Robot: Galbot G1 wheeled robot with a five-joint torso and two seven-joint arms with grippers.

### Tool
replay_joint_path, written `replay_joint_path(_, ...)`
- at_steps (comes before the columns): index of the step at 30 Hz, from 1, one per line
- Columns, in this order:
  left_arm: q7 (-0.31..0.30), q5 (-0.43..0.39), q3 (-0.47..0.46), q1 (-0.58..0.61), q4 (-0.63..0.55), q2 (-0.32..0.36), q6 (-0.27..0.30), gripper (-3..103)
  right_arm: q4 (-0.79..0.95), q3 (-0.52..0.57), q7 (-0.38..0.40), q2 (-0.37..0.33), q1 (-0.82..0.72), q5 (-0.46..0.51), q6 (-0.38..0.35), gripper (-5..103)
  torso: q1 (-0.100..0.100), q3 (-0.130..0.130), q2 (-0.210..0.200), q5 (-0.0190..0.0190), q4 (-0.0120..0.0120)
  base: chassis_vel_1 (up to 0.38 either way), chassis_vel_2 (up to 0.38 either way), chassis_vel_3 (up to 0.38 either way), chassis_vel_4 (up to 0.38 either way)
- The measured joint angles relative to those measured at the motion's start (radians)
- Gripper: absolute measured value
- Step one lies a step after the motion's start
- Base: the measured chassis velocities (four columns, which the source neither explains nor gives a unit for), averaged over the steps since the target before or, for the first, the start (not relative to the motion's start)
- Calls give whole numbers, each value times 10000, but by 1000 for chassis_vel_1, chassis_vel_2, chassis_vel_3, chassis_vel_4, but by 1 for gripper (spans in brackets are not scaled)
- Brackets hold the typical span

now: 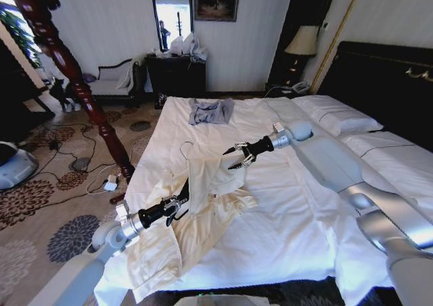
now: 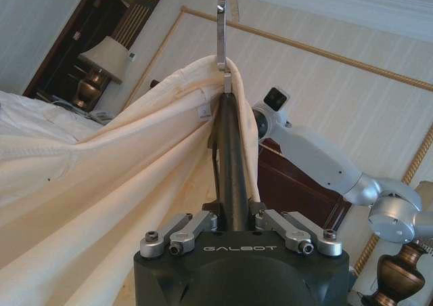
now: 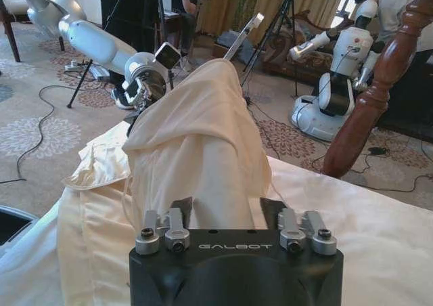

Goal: Pick up the clothes from the bed and hang them on the clothes hanger.

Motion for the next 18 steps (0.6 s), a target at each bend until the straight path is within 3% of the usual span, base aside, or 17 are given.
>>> replay_joint_path(2,-1,9,1,-2,-3,-12,1,18,29,0,-16,-27,-2,-14,0,48,0,0,0,0,0,0,0,0,0)
replay_joint_path(3,-1,9,2,-4,-12,-13,0,18,54,1,-16,-43,-18,-13,3,48,0,0,0,0,0,0,0,0,0)
replay_joint_path(4,0,10,3,-9,-22,-5,2,18,87,1,-15,-60,-47,-10,11,37,0,0,0,0,0,0,0,0,0)
replay_joint_path(6,0,11,4,-14,-29,6,2,18,109,1,-14,-72,-66,-3,15,37,0,0,0,0,0,0,0,0,0)
replay_joint_path(8,-26,12,1,-31,-53,31,4,18,193,14,-16,-122,-145,51,37,27,0,0,0,0,1,0,0,0,0)
replay_joint_path(18,-101,77,7,-54,-104,31,-20,18,734,160,41,-428,-439,405,81,24,-1,0,1,0,0,0,0,0,0)
